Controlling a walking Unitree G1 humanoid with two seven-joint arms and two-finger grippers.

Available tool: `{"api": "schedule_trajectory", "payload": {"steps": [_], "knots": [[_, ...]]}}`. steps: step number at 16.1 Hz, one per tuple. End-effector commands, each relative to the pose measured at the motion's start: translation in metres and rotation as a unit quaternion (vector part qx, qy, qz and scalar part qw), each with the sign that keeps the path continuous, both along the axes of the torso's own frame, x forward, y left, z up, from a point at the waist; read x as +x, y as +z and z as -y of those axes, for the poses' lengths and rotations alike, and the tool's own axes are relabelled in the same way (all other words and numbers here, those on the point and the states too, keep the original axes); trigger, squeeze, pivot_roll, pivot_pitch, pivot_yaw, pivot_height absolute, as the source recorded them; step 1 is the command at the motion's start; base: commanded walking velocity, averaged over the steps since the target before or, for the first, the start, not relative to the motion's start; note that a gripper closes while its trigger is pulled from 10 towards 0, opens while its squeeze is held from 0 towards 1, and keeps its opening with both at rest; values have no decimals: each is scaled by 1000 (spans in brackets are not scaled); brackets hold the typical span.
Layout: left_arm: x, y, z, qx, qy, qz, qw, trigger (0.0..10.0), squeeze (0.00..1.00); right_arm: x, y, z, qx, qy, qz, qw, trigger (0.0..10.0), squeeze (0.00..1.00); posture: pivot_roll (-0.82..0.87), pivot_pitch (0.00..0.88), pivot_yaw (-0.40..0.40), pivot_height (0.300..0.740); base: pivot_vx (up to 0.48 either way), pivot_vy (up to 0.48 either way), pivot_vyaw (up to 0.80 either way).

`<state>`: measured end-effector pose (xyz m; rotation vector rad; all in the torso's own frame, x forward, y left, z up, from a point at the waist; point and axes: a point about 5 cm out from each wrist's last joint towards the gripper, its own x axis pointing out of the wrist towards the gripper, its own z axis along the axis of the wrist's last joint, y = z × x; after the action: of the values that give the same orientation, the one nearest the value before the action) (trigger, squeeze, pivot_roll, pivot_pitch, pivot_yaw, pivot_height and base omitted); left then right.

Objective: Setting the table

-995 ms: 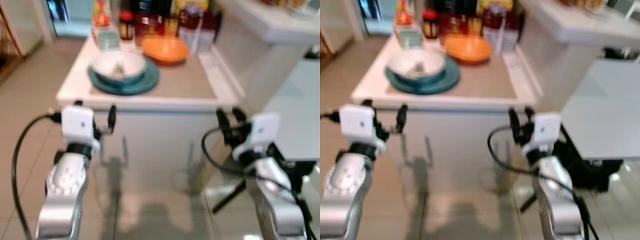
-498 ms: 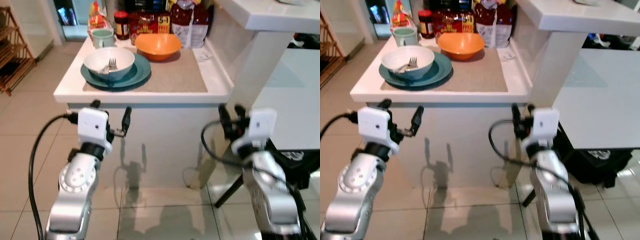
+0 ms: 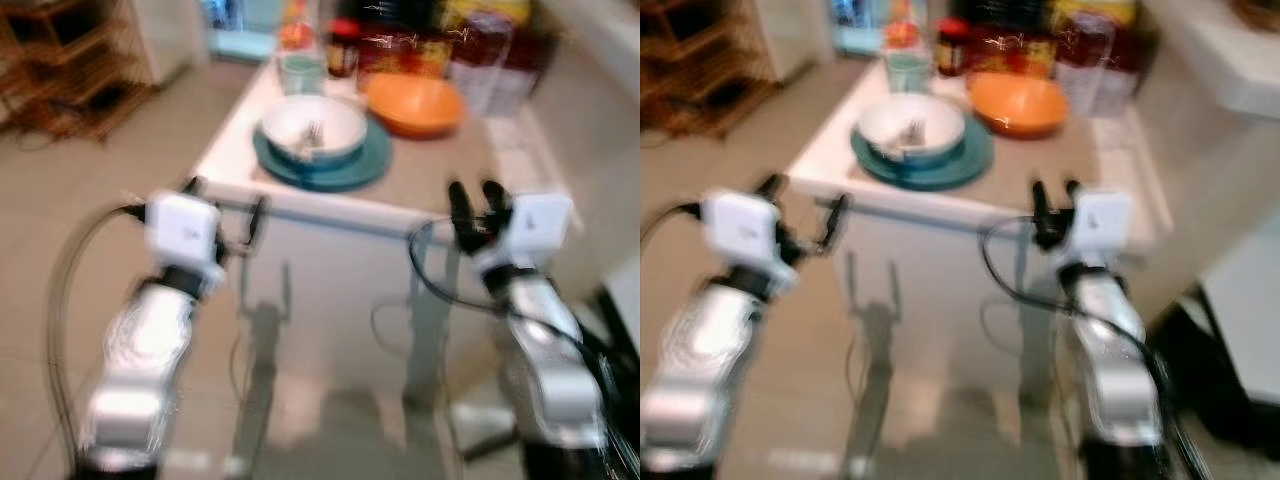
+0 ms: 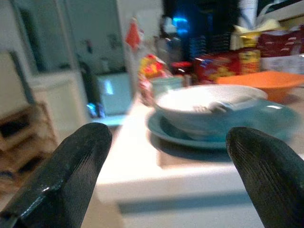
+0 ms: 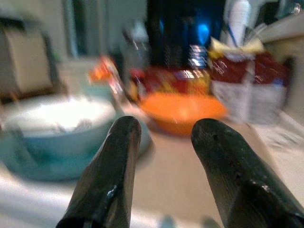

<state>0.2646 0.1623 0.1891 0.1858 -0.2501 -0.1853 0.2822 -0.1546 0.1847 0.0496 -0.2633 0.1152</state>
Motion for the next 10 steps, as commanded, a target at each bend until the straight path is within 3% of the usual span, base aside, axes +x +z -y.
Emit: {"api": "schedule_trajectory", "payload": {"steps": [1, 3, 7, 10], "knots": [[0, 19, 18, -9, -46, 31, 998, 10000, 0, -3, -2, 19, 0, -34, -4, 999, 10000, 0, 75, 4, -46, 740, 386, 0, 0], [2, 32, 25, -11, -72, 46, 996, 10000, 0, -2, 4, 22, 13, -41, 1, 999, 10000, 0, 77, 2, -44, 740, 388, 0, 0], [1, 35, 33, -6, -91, 47, 995, 10000, 0, -2, 8, 26, 20, -47, 6, 999, 10000, 0, 76, 1, -45, 740, 389, 0, -800], [-1, 37, 37, 0, -108, 43, 993, 10000, 0, 1, 11, 33, 27, -69, 4, 997, 10000, 0, 76, 0, -50, 740, 367, 0, 0]]}}
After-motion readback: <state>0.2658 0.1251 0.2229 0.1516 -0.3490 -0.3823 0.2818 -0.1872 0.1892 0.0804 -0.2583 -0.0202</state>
